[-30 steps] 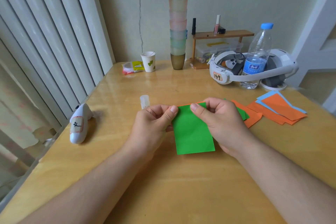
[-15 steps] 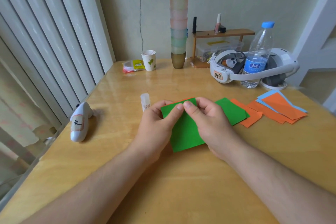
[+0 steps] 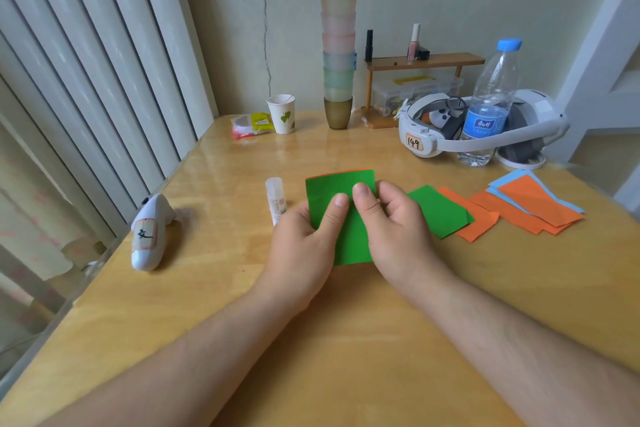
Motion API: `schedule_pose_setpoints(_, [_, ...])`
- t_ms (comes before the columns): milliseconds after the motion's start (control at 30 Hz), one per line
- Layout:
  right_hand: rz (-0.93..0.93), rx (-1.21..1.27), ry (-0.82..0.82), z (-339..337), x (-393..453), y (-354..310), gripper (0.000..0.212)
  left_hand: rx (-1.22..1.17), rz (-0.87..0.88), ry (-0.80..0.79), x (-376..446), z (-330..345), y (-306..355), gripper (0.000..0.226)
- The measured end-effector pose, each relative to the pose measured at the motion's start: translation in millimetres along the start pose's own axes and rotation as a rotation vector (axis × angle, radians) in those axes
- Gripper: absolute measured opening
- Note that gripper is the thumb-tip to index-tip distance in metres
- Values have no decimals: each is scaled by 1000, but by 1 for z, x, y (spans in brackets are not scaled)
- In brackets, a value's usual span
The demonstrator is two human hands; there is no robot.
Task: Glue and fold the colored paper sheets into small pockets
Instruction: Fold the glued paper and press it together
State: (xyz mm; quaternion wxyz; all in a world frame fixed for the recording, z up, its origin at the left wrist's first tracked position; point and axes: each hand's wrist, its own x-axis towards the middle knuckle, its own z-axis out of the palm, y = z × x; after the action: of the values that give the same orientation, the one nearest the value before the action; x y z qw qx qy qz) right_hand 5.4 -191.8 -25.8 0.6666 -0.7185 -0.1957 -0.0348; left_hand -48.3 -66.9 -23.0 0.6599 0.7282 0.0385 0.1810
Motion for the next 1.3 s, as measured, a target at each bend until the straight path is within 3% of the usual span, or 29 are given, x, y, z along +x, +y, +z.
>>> schedule_pose_setpoints(100, [102, -57, -101, 4, -3, 3, 52, 68, 65, 87, 3, -4, -2, 32])
schedule_pose_setpoints(433, [-59, -291, 68, -1, -3, 2, 61, 166, 117, 104, 5, -6, 1, 49])
schedule_pose_setpoints(600, [13, -236, 114, -9, 2, 3, 50, 238, 123, 107, 3, -7, 3, 47])
schedule_pose_setpoints(767, [92, -101, 21, -10, -1, -3, 43, 298, 183, 181, 8, -13, -2, 46])
schedule_pose_setpoints(900, [68, -86, -21, -10, -1, 1, 37, 192, 166, 131, 6, -11, -3, 48])
schedule_pose_setpoints(1033, [68, -67, 2, -13, 1, 5, 34, 234, 145, 51, 4, -9, -5, 26])
schedule_pose_setpoints(1300, [88, 61, -13, -13, 4, 3, 19, 63, 88, 59, 8, -11, -4, 19])
